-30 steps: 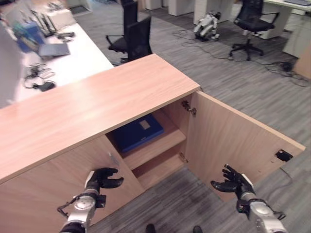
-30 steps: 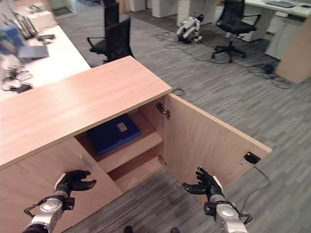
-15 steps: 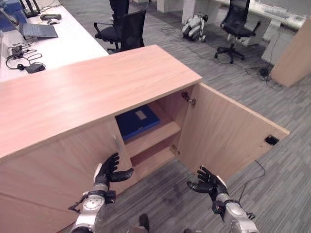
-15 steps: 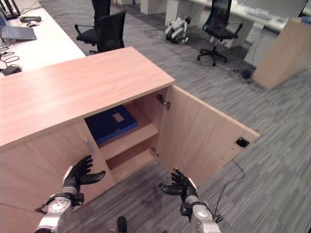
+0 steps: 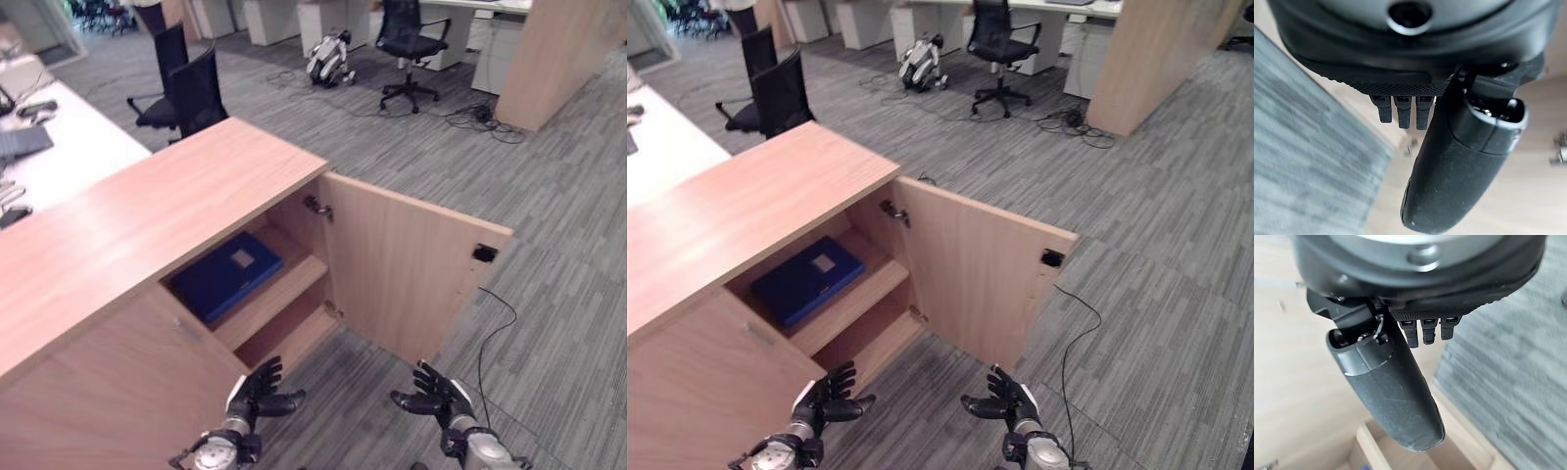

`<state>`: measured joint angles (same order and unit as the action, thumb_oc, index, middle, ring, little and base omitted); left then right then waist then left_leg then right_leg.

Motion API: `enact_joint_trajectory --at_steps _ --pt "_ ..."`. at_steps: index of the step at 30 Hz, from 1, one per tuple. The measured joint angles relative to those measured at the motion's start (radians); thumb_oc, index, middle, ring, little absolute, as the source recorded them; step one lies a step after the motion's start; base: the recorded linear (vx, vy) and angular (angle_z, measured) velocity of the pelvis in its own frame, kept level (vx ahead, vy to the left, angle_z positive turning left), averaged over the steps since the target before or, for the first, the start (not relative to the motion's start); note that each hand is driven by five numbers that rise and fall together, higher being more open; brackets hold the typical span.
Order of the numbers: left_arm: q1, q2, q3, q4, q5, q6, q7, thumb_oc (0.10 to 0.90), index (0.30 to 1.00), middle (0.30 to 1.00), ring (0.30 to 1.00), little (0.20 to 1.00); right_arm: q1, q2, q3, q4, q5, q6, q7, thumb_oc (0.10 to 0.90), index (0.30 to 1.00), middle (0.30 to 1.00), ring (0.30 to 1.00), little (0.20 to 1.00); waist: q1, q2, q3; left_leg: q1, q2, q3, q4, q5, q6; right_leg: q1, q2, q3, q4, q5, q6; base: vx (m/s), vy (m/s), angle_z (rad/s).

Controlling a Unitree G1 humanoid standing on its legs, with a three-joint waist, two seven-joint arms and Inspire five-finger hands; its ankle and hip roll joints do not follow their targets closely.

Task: Put the empty folder in the office cabinet

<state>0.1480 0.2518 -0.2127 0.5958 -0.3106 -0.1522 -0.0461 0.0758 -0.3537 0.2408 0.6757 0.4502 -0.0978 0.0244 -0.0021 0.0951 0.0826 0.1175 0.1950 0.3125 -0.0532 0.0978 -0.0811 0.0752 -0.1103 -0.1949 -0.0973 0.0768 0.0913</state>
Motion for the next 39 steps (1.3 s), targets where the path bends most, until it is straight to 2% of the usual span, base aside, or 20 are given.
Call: enact_joint_trajectory --at_steps 3,5,6,7,8,9,10,11,12,13,16,17,19,21,24,28,32,35,36,39 --pt "0.003 0.002 0.006 0.000 -0.001 0.000 -0.004 0.800 0.900 0.900 0.900 0.900 0.003 -0.010 0.000 0.003 -0.001 0.000 0.002 0.800 0.900 0.900 0.900 0.900 0.007 -0.012 0.000 -0.003 0.042 0.001 0.075 0.003 -0.005 0.011 0.024 0.029 0.000 -0.014 -0.020 0.03 -0.179 -0.48" --pt "-0.007 0.000 0.001 0.004 -0.001 0.001 -0.011 0.800 0.900 0.900 0.900 0.900 0.007 -0.019 -0.002 0.011 -0.002 -0.002 0.004 0.800 0.900 0.900 0.900 0.900 -0.002 -0.017 0.000 -0.015 0.081 -0.009 0.117 0.079 -0.093 0.016 0.057 0.043 0.001 -0.024 -0.057 0.05 -0.215 -0.26" --pt "-0.010 0.000 0.001 0.004 -0.001 0.001 -0.011 0.800 0.900 0.900 0.900 0.900 0.008 -0.018 -0.008 0.024 -0.002 -0.001 0.009 0.800 0.900 0.900 0.900 0.900 -0.001 -0.020 0.002 -0.037 0.096 -0.019 0.154 0.105 -0.117 0.015 0.068 0.045 0.001 -0.027 -0.068 0.04 -0.110 -0.09" --pt "-0.009 0.000 0.001 0.004 -0.001 0.001 -0.011 0.800 0.900 0.900 0.900 0.900 0.009 -0.018 -0.008 0.033 -0.001 -0.001 0.010 0.800 0.900 0.900 0.900 0.900 0.000 -0.025 0.004 -0.051 0.102 -0.028 0.182 0.122 -0.117 0.016 0.072 0.049 0.001 -0.026 -0.086 0.04 -0.076 -0.08" --pt "-0.007 0.000 -0.006 0.013 -0.001 0.001 -0.011 0.800 0.900 0.900 0.900 0.900 0.015 -0.023 -0.009 0.037 -0.001 0.001 0.010 0.800 0.900 0.900 0.900 0.900 0.000 -0.044 0.014 -0.100 0.094 -0.077 0.249 0.121 -0.112 0.022 0.069 0.064 0.001 -0.030 -0.123 0.08 -0.088 -0.16" --pt "-0.005 0.000 -0.019 0.016 -0.001 0.002 -0.011 0.800 0.900 0.900 0.900 0.900 0.013 -0.031 -0.011 0.037 -0.001 0.001 0.009 0.800 0.900 0.900 0.900 0.900 0.006 -0.046 0.016 -0.110 0.054 -0.128 0.239 0.075 -0.114 0.019 0.058 0.077 0.005 -0.028 -0.134 0.09 -0.083 -0.19" --pt "-0.002 -0.001 -0.033 0.017 0.000 0.002 -0.014 0.800 0.900 0.900 0.900 0.900 0.010 -0.044 -0.018 0.037 -0.001 0.001 0.009 0.800 0.900 0.900 0.900 0.900 0.007 -0.046 0.016 -0.127 -0.016 -0.186 0.194 0.028 -0.107 0.011 0.047 0.082 0.008 -0.029 -0.138 0.09 -0.082 -0.12" --pt "-0.007 -0.005 -0.048 0.024 0.000 0.001 -0.022 0.800 0.900 0.900 0.900 0.900 0.010 -0.054 -0.030 0.041 -0.002 0.002 0.007 0.800 0.900 0.900 0.900 0.900 0.007 -0.046 0.016 -0.142 -0.101 -0.251 0.123 -0.012 -0.079 0.002 0.032 0.083 0.008 -0.030 -0.140 0.06 -0.050 -0.01" --pt "-0.008 -0.005 -0.061 0.031 0.000 -0.001 -0.029 0.800 0.900 0.900 0.900 0.900 0.009 -0.059 -0.042 0.049 -0.003 0.003 0.006 0.800 0.900 0.900 0.900 0.900 0.011 -0.046 0.017 -0.139 -0.160 -0.302 0.045 -0.014 -0.065 0.000 0.025 0.079 0.006 -0.030 -0.139 0.08 -0.045 0.03" --pt "0.003 -0.003 -0.062 0.035 0.001 0.000 -0.033 0.800 0.900 0.900 0.900 0.900 0.005 -0.057 -0.051 0.055 -0.006 0.004 0.003 0.800 0.900 0.900 0.900 0.900 0.011 -0.035 0.023 -0.153 -0.188 -0.290 0.014 -0.003 -0.042 0.007 0.047 0.078 0.000 -0.035 -0.140 0.09 -0.032 -0.18" --pt "0.014 0.005 -0.059 0.093 0.002 0.003 -0.034 0.800 0.900 0.900 0.900 0.900 -0.021 -0.047 -0.052 0.087 -0.006 0.005 -0.004 0.800 0.900 0.900 0.900 0.900 0.009 -0.030 0.025 -0.126 -0.174 -0.287 0.030 0.021 -0.008 0.025 0.098 0.101 0.000 -0.055 -0.149 0.11 -0.022 -0.34" --pt "0.026 0.005 -0.060 0.093 0.003 0.003 -0.043 0.800 0.900 0.900 0.900 0.900 -0.024 -0.061 -0.062 0.087 -0.006 0.006 -0.011 0.800 0.900 0.900 0.900 0.900 0.005 -0.019 0.023 -0.088 -0.163 -0.288 0.005 0.037 0.013 0.037 0.111 0.102 0.001 -0.056 -0.131 0.10 -0.009 -0.20" --pt "0.033 0.020 -0.056 0.093 0.003 0.002 -0.048 0.800 0.900 0.900 0.900 0.900 -0.072 -0.082 -0.058 0.087 -0.008 0.035 -0.019 0.800 0.900 0.900 0.900 0.900 0.010 -0.025 0.026 -0.062 -0.169 -0.288 -0.027 0.027 0.030 0.049 0.105 0.102 0.002 -0.056 -0.115 0.09 0.007 -0.02" --pt "0.033 0.052 -0.058 0.094 0.010 0.003 -0.053 0.800 0.900 0.900 0.900 0.900 -0.226 -0.130 -0.056 0.094 -0.016 0.041 -0.029 0.800 0.900 0.900 0.900 0.900 0.019 -0.034 0.030 -0.048 -0.179 -0.288 -0.027 0.010 0.054 0.063 0.093 0.096 0.000 -0.061 -0.099 0.05 0.027 0.07" --pt "0.021 0.072 -0.058 0.097 0.013 0.001 -0.053 0.800 0.900 0.900 0.900 0.900 -0.360 -0.146 -0.056 0.137 -0.015 0.027 -0.047 0.800 0.900 0.900 0.900 0.900 0.044 -0.036 0.031 -0.031 -0.181 -0.291 -0.027 0.005 0.060 0.076 0.092 0.092 0.000 -0.067 -0.080 0.01 0.017 0.07" --pt "0.031 0.084 -0.067 0.113 0.022 0.011 -0.058 0.800 0.900 0.900 0.900 0.900 -0.528 -0.155 0.004 0.156 -0.019 0.012 -0.054 0.800 0.900 0.900 0.900 0.900 0.081 -0.030 0.027 -0.029 -0.173 -0.291 -0.028 -0.020 0.065 0.083 0.101 0.078 0.000 -0.066 -0.082 0.00 0.034 0.11" --pt "0.066 0.084 -0.070 0.113 0.022 0.027 -0.076 0.800 0.900 0.900 0.900 0.900 -0.536 -0.156 0.054 0.159 -0.016 0.033 -0.054 0.800 0.900 0.900 0.900 0.900 0.088 -0.044 0.024 -0.031 -0.176 -0.294 -0.028 -0.017 0.069 0.086 0.099 0.076 0.001 -0.060 -0.084 -0.01 0.019 0.00" --pt "0.060 0.083 -0.063 0.120 0.021 0.027 -0.074 0.800 0.900 0.900 0.900 0.900 -0.560 -0.092 0.127 0.152 -0.010 0.050 -0.059 0.800 0.900 0.900 0.900 0.900 0.092 -0.048 0.023 -0.031 -0.177 -0.309 -0.028 -0.012 0.072 0.092 0.098 0.063 0.001 -0.053 -0.092 -0.03 0.032 0.11" --pt "0.058 0.083 -0.059 0.121 0.021 0.026 -0.072 0.800 0.900 0.900 0.900 0.900 -0.559 -0.059 0.117 0.145 0.024 0.054 -0.086 0.800 0.900 0.900 0.900 0.900 0.100 -0.051 0.022 -0.032 -0.177 -0.316 -0.028 -0.010 0.072 0.092 0.099 0.056 0.001 -0.053 -0.092 -0.03 0.025 0.14" --pt "0.061 0.082 -0.057 0.132 0.021 0.030 -0.069 0.800 0.900 0.900 0.900 0.900 -0.555 -0.050 0.128 0.144 0.026 0.055 -0.083 0.800 0.900 0.900 0.900 0.900 0.101 -0.053 0.021 -0.035 -0.178 -0.317 -0.029 -0.009 0.072 0.090 0.099 0.056 0.001 -0.053 -0.092 -0.01 0.008 0.02"
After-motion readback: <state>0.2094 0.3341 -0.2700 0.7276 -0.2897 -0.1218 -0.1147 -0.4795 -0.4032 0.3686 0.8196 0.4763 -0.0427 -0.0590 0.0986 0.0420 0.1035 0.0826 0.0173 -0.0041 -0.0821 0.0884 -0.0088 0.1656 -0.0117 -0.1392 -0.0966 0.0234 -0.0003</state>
